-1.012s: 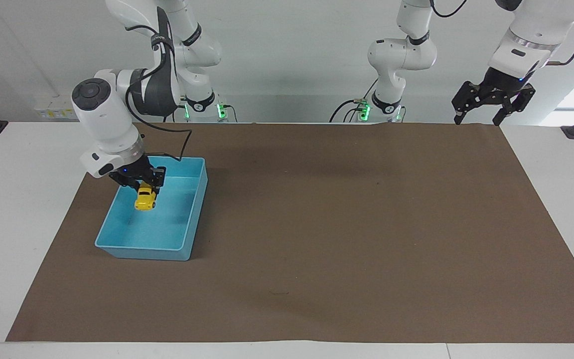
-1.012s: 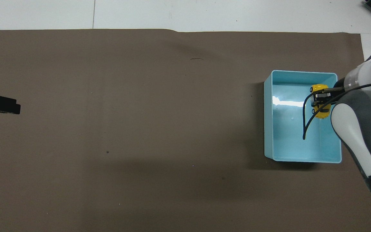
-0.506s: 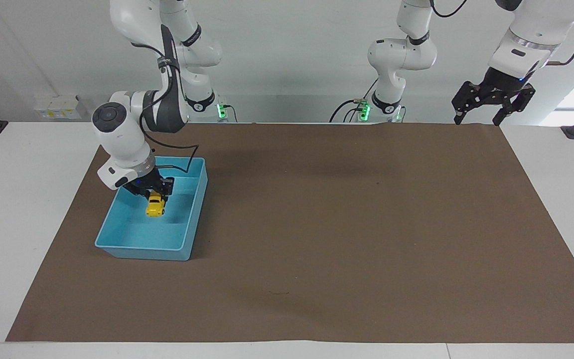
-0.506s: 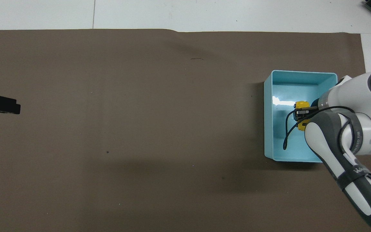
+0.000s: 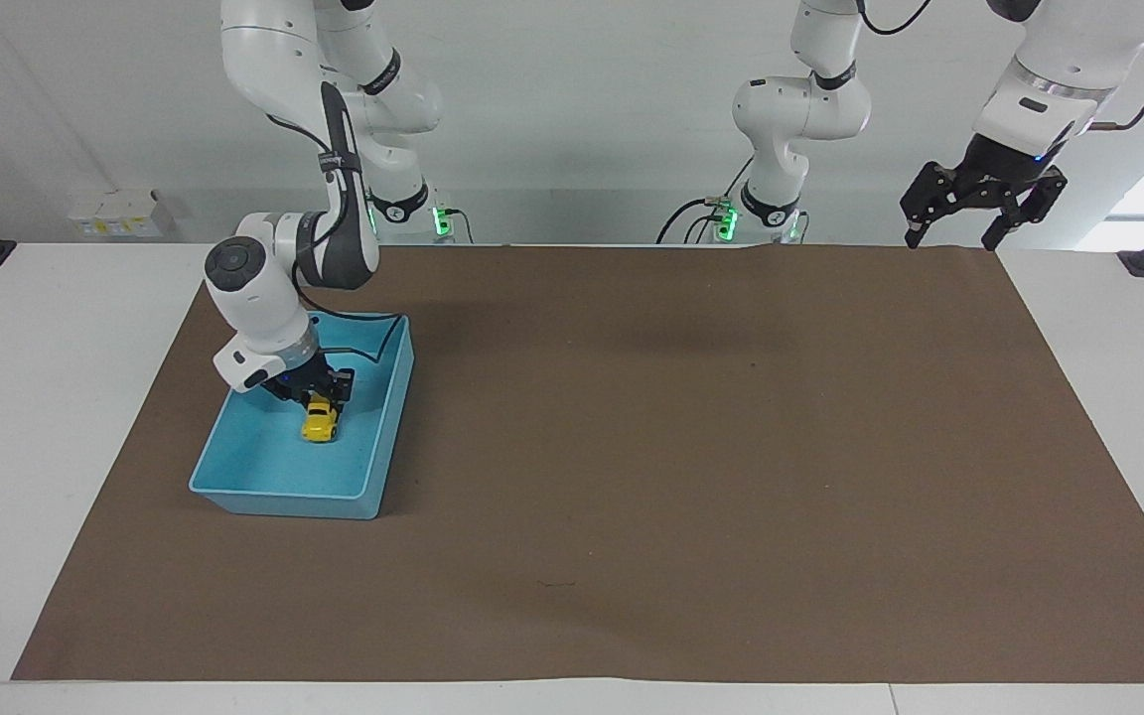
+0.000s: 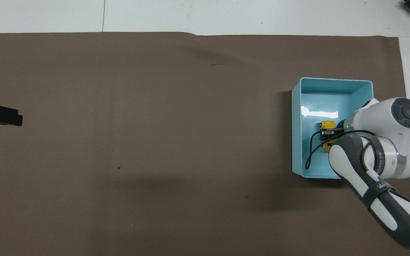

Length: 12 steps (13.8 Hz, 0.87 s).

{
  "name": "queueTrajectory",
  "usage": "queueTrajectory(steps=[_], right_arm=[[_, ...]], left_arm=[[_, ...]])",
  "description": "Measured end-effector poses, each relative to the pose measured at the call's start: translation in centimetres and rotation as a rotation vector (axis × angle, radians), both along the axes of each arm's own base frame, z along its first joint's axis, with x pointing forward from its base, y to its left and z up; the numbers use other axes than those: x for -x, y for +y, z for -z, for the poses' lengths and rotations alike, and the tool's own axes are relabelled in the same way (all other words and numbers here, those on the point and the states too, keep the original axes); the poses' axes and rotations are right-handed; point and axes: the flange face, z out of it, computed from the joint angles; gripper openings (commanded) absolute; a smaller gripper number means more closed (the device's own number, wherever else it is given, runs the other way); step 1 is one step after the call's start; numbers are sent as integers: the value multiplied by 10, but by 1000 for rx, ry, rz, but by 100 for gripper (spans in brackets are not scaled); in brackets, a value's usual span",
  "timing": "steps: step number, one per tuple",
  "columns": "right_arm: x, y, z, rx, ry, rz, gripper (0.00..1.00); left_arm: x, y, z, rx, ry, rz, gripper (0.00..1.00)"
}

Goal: Wind up and store yellow beetle car
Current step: 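Lower the car into the bin with the right gripper and release it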

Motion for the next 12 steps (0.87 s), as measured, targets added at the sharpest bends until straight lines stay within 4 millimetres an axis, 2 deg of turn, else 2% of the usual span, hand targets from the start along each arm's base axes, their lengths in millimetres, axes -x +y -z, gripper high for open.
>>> queueTrajectory(steps=[3, 6, 12], right_arm=[[-2, 1, -4, -1, -9, 1, 100], [-8, 4, -23, 0, -37, 5, 100], [-28, 6, -97, 5, -34, 3, 100]], left_arm=[[0, 0, 0, 0, 0, 0, 100], [0, 0, 0, 0, 0, 0, 100], [0, 0, 0, 0, 0, 0, 100]])
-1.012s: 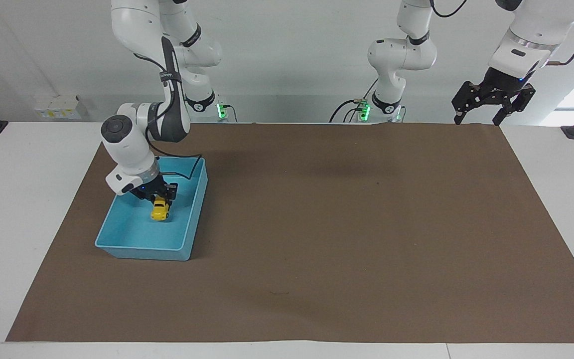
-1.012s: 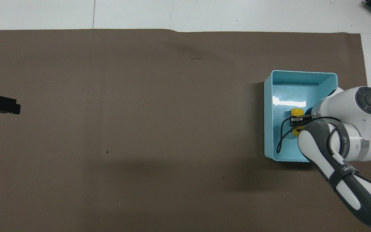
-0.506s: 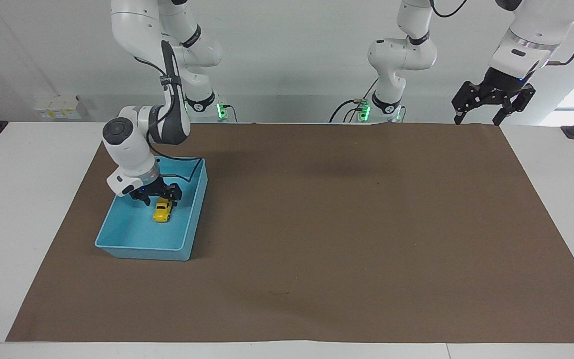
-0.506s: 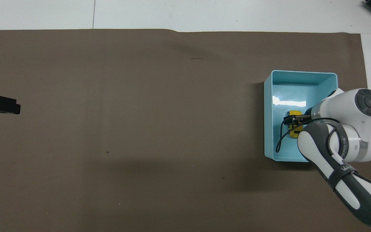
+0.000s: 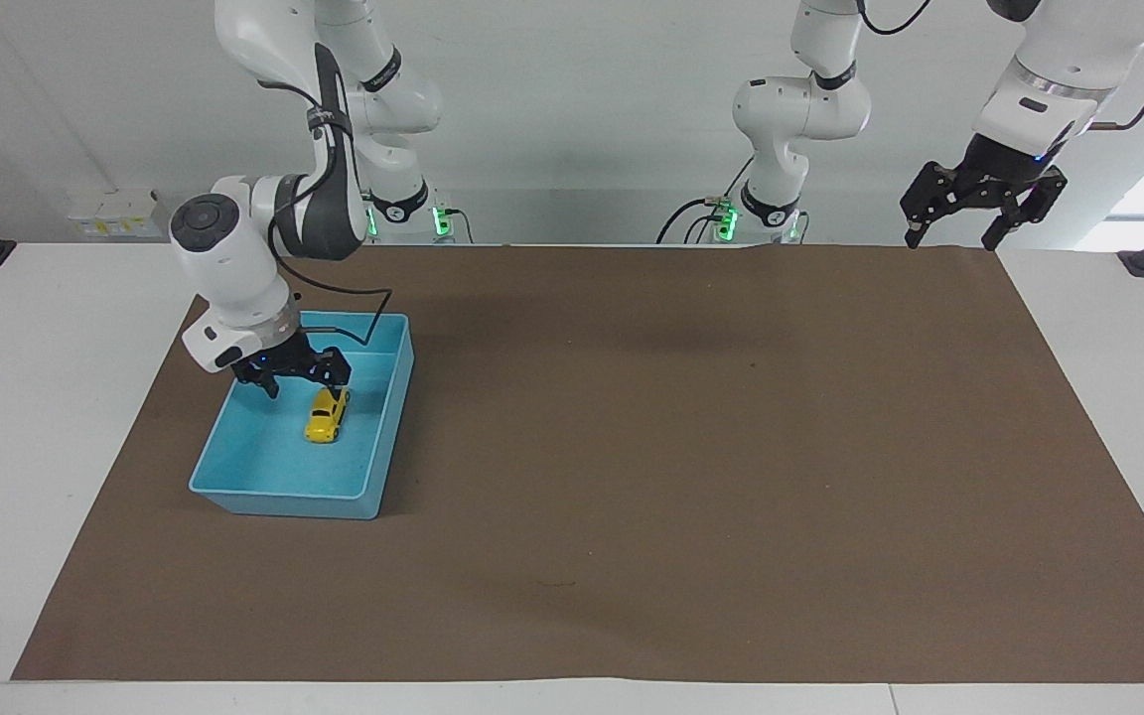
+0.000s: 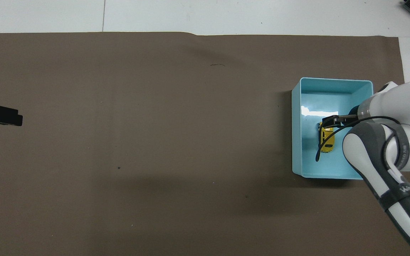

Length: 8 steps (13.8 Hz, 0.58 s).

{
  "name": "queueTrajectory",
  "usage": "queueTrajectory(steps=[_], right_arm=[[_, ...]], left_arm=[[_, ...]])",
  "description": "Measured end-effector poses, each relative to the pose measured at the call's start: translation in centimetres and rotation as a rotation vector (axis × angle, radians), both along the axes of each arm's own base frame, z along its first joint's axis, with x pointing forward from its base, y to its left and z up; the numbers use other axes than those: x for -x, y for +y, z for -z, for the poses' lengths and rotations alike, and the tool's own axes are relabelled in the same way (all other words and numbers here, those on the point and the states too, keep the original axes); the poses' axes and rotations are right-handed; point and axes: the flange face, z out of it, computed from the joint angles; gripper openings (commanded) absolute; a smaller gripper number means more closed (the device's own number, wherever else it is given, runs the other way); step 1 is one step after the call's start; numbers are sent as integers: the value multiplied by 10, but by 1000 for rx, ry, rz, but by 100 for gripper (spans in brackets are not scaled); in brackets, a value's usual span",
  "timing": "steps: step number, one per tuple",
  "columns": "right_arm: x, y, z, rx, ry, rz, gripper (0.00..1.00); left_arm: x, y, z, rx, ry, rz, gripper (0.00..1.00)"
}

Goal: Wind up and store yellow beetle car

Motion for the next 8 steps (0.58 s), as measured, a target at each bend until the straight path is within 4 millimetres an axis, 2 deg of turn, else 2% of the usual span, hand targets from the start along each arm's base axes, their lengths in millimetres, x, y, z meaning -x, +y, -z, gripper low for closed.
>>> queueTrajectory(steps=[2, 6, 8], right_arm=[[-5, -1, -18, 1, 9, 2, 100], [-8, -1, -39, 2, 21, 4, 100], [-9, -1, -59, 3, 32, 7, 100]], left_arm=[[0, 0, 0, 0, 0, 0, 100], [0, 0, 0, 0, 0, 0, 100], [0, 0, 0, 0, 0, 0, 100]])
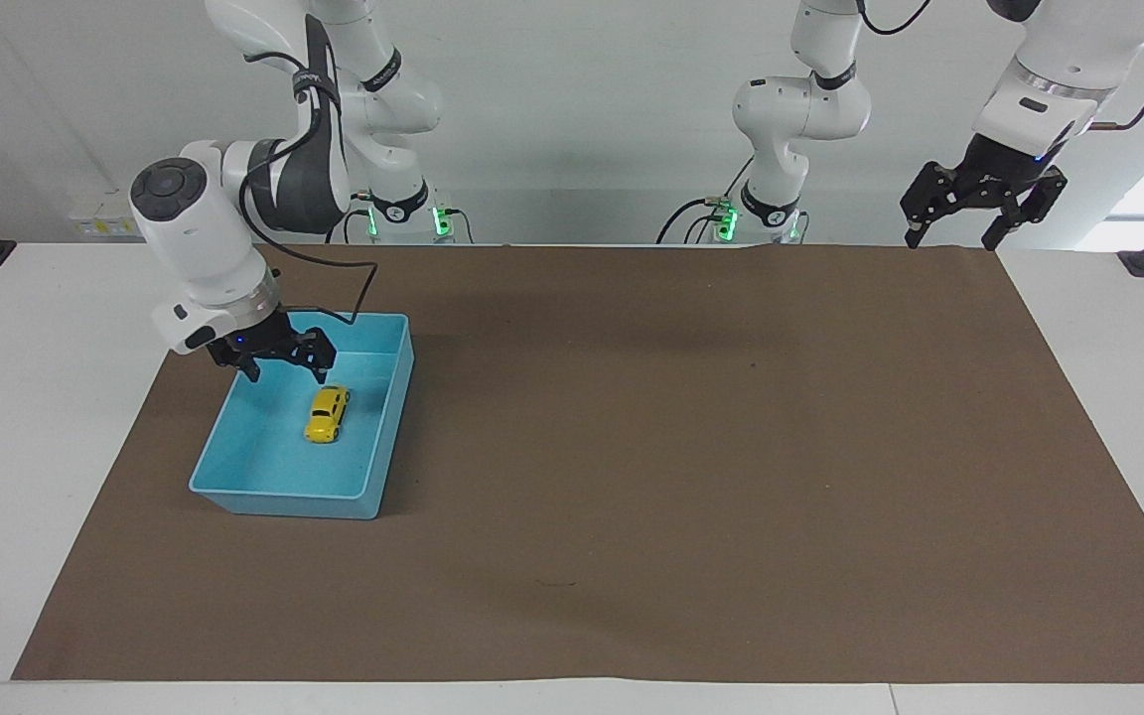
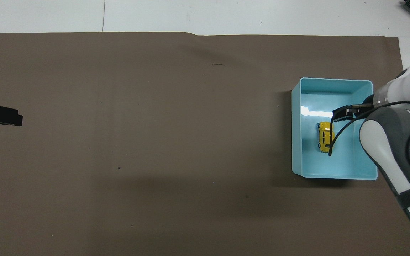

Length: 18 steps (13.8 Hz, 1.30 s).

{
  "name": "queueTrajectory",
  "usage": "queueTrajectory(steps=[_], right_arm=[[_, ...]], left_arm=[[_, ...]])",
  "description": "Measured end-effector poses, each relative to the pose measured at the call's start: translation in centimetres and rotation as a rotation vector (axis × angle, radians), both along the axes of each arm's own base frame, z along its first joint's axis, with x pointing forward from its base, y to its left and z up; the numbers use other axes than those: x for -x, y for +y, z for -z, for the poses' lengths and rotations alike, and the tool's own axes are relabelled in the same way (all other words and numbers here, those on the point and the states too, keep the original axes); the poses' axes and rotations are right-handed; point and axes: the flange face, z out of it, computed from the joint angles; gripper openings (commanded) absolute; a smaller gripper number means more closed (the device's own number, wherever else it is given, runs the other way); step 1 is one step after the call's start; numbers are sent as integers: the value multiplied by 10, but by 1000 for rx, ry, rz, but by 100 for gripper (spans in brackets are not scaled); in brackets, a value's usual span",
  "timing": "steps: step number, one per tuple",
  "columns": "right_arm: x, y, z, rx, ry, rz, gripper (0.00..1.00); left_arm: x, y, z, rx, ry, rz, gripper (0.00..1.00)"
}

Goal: Wind up and store yellow beetle car

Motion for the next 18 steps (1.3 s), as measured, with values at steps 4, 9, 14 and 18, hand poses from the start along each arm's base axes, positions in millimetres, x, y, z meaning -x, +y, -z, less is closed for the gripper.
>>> queueTrajectory(steps=[4, 9, 14, 18], right_arm=[[0, -1, -55, 2, 17, 6, 100], [3, -1, -100, 2, 23, 11, 100], [11, 1, -133, 1, 28, 10, 100], [19, 6, -145, 2, 18, 3, 100]], left_arm=[[0, 0, 0, 0, 0, 0, 100], [0, 0, 0, 0, 0, 0, 100], [0, 0, 0, 0, 0, 0, 100], [0, 0, 0, 0, 0, 0, 100]])
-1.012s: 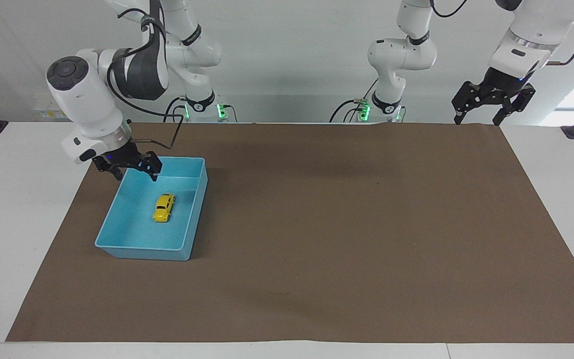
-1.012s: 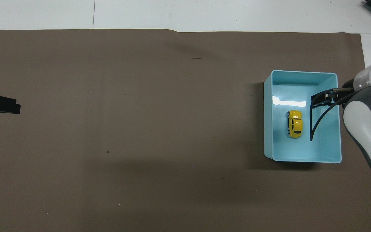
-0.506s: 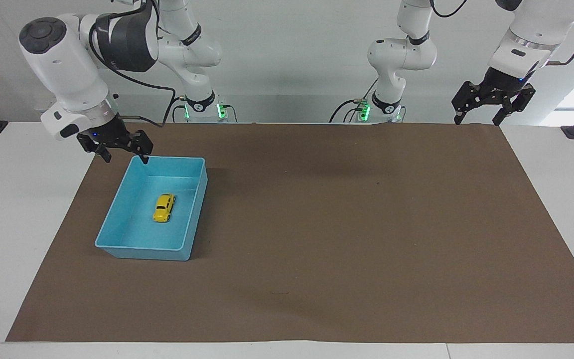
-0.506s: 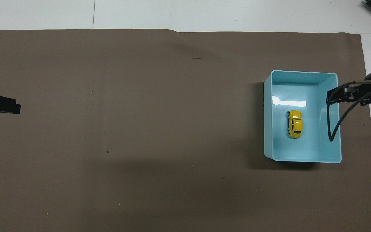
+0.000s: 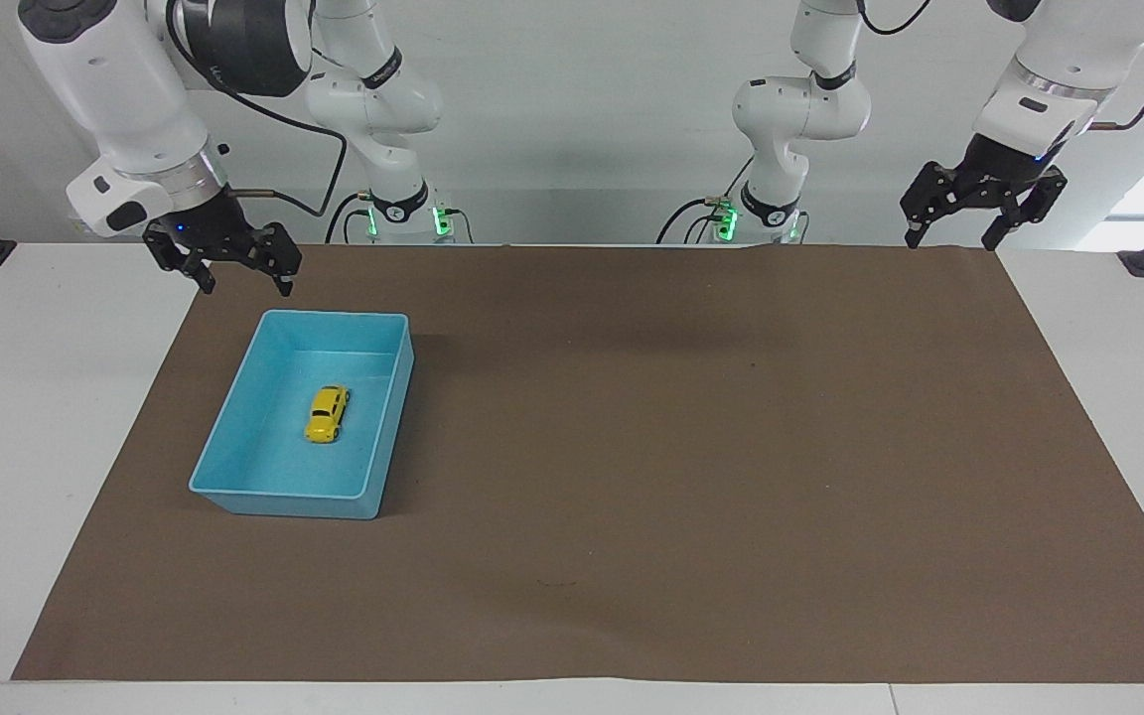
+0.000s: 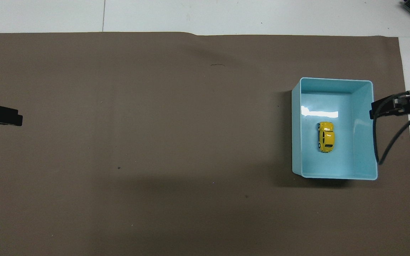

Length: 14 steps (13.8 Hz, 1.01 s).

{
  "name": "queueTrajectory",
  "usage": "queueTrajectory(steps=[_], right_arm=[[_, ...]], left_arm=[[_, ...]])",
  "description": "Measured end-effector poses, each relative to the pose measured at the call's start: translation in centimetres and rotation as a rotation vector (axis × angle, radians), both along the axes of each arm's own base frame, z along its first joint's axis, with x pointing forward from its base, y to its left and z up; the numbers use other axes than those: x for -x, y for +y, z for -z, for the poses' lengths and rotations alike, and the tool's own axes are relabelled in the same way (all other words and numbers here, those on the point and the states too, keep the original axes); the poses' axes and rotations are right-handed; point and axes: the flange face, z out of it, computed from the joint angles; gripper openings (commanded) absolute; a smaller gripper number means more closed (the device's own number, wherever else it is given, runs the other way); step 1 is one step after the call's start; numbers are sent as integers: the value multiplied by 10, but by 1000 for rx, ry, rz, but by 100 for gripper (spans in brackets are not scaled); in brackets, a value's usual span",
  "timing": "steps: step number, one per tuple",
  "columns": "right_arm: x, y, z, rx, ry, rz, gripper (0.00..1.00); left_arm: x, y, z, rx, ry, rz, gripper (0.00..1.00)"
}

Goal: Wind up and store yellow beetle car

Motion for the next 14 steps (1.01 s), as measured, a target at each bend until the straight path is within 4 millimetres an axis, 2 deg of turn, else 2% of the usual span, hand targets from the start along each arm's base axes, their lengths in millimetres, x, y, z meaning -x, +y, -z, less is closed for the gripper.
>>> queueTrajectory(steps=[14], right_arm=[[4, 0, 4, -1, 40, 1, 100]], left_arm=[[0, 0, 0, 0, 0, 0, 100]])
